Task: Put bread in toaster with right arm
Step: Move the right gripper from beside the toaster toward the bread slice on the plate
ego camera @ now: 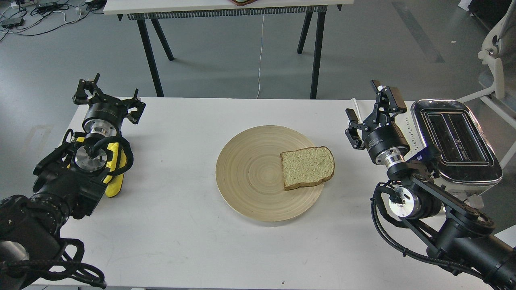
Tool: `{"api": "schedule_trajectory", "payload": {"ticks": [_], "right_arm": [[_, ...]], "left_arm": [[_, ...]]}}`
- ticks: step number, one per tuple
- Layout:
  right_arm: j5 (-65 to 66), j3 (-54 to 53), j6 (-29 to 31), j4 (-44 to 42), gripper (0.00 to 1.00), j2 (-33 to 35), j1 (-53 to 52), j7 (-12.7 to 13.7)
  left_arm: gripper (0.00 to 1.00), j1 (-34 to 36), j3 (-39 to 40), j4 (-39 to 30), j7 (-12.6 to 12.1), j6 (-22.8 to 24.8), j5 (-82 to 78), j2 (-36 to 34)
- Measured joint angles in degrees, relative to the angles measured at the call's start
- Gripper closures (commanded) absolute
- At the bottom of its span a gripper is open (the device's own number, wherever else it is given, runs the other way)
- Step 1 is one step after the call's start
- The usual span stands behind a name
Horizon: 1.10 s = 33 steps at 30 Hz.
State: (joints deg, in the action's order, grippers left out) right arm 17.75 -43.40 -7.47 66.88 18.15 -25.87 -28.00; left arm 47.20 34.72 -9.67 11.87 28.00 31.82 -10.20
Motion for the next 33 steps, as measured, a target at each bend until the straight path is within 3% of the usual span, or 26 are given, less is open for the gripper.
{"api": "schedule_trajectory", "payload": {"ticks": [13,25,33], "right_arm": [[3.35,0.51,-1.14,1.05,0.01,2.89,0.07,0.0],[19.2,5.34,-17.92,1.28,0.02,5.96,1.42,0.0],[20.0,12.31,-20.52,-0.08,0.03,5.26,1.36,-0.01]], "left_arm": [[0.0,0.0,0.0,0.01,0.0,0.0,0.0,0.0],[0.0,0.0,0.0,0.01,-0.02,0.0,0.0,0.0],[0.0,0.0,0.0,0.01,-0.02,0.0,0.0,0.0]]}}
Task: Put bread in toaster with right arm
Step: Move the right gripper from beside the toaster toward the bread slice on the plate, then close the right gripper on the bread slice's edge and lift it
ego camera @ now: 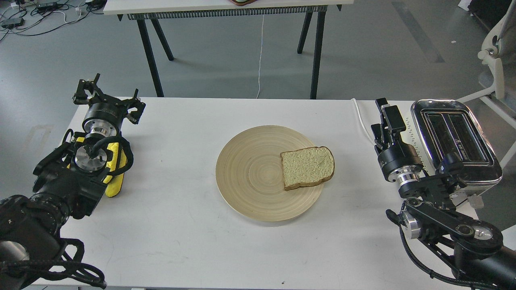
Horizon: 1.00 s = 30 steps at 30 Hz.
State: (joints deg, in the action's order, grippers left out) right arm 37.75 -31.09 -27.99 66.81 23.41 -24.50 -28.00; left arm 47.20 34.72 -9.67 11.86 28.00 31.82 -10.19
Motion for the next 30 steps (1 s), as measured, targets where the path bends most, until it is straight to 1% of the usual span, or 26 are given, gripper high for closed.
{"api": "schedule_trajectory", "payload": {"ticks": [5,12,17,21,23,26,30], "right_arm": [[2.25,4.89,-0.02,-3.63,0.03,-1.71,-0.54,0.0],[3.97,8.55,-0.02,-8.24,0.05,-4.69,-0.64,0.0],[4.1,10.94,-0.02,-10.66,0.11,-7.1,-0.64,0.0],[4.1,12.33,-0.02,-12.97,0.25,-9.24,-0.64,0.0],[4.1,13.01,-0.02,-13.65,0.34,-9.82,-0.64,0.0],[4.1,13.48,-0.02,-14.03,0.43,-10.03,-0.64,0.0],[4.1,14.09,-0.02,-14.15,0.6,-10.04,-0.64,0.0]], "left_arm": [[0.0,0.0,0.0,0.0,0.0,0.0,0.0,0.0],[0.0,0.0,0.0,0.0,0.0,0.0,-0.01,0.0],[0.0,0.0,0.0,0.0,0.0,0.0,0.0,0.0],[0.0,0.0,0.0,0.0,0.0,0.0,0.0,0.0],[0.0,0.0,0.0,-0.01,0.0,0.0,0.0,0.0],[0.0,0.0,0.0,0.0,0.0,0.0,0.0,0.0],[0.0,0.0,0.0,0.0,0.0,0.0,0.0,0.0]]}}
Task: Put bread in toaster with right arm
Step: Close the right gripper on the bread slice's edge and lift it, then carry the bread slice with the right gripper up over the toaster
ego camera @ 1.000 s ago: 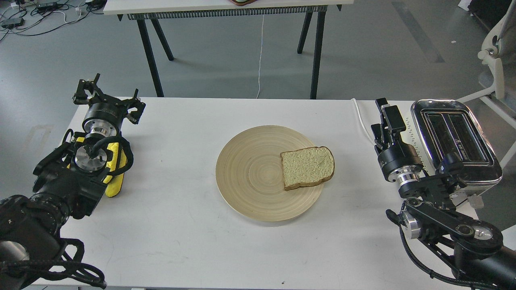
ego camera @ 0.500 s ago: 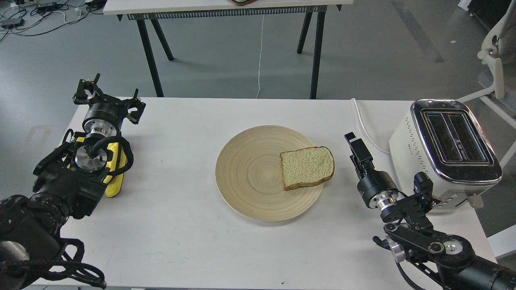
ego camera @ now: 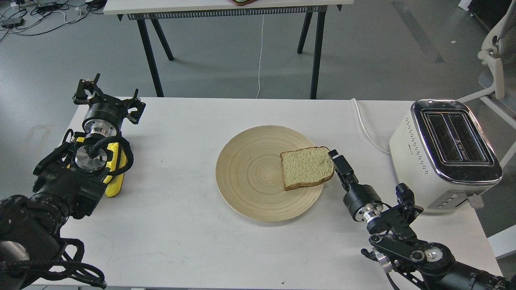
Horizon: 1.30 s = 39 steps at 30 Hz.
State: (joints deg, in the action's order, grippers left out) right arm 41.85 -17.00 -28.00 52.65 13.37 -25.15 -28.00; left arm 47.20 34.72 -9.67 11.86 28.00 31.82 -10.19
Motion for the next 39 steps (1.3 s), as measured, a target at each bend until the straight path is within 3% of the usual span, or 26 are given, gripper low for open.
{"api": "schedule_trajectory", "payload": {"ticks": [11,31,35,39], "right_arm": [[-0.08,2.49,0.01,-0.01,0.84,0.13,-0.09,0.0],[-0.79,-3.32,0.01,4.9,0.98,0.97,-0.8,0.0],[-0.74,-8.24,0.01,10.53,0.99,5.38,-2.99,0.0],[-0.71,-11.86,0.01,17.55,0.99,14.11,-5.44,0.0]], "left_arm": [[0.0,0.0,0.0,0.0,0.01,0.0,0.0,0.0],[0.0,0.0,0.0,0.0,0.01,0.0,0.0,0.0],[0.0,0.0,0.0,0.0,0.01,0.0,0.0,0.0],[0.0,0.0,0.0,0.0,0.01,0.0,0.0,0.0]]}}
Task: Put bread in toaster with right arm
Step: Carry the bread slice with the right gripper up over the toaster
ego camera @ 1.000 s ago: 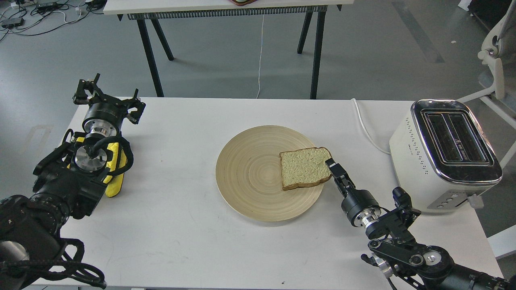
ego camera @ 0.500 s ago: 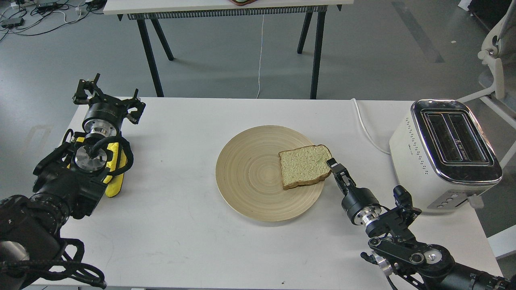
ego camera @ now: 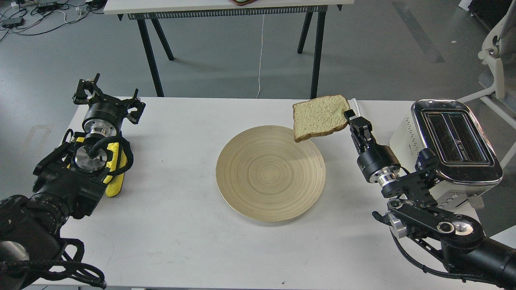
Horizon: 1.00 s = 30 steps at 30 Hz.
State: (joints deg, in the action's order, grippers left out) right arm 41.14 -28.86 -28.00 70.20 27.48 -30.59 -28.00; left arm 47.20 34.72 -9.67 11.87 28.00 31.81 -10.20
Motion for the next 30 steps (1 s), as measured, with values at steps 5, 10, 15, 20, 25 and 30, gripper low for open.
{"api": "schedule_trajectory", "payload": {"ticks": [5,10,15,20,25,30], "right_arm": [[0.01,-5.54,0.0,10.9,1.0,16.06,-0.3,0.0],[0.13,-6.65,0.0,17.92,1.0,34.03,1.18,0.0],[0.69,-6.14,0.0,18.23,1.0,46.02,4.78,0.0],[1.53,-3.67,0.0,17.06,1.0,49.9,7.29,0.0],[1.66,0.49,0.0,16.34,0.99,49.88,7.56,0.0],[1.67,4.41,0.0,15.59,0.99,48.87,7.63,0.0]], "left_arm": [[0.0,0.0,0.0,0.0,0.0,0.0,-0.01,0.0],[0.0,0.0,0.0,0.0,0.0,0.0,0.0,0.0],[0.0,0.0,0.0,0.0,0.0,0.0,0.0,0.0],[0.0,0.0,0.0,0.0,-0.01,0.0,0.0,0.0],[0.0,0.0,0.0,0.0,-0.02,0.0,0.0,0.0],[0.0,0.0,0.0,0.0,-0.02,0.0,0.0,0.0]]}}
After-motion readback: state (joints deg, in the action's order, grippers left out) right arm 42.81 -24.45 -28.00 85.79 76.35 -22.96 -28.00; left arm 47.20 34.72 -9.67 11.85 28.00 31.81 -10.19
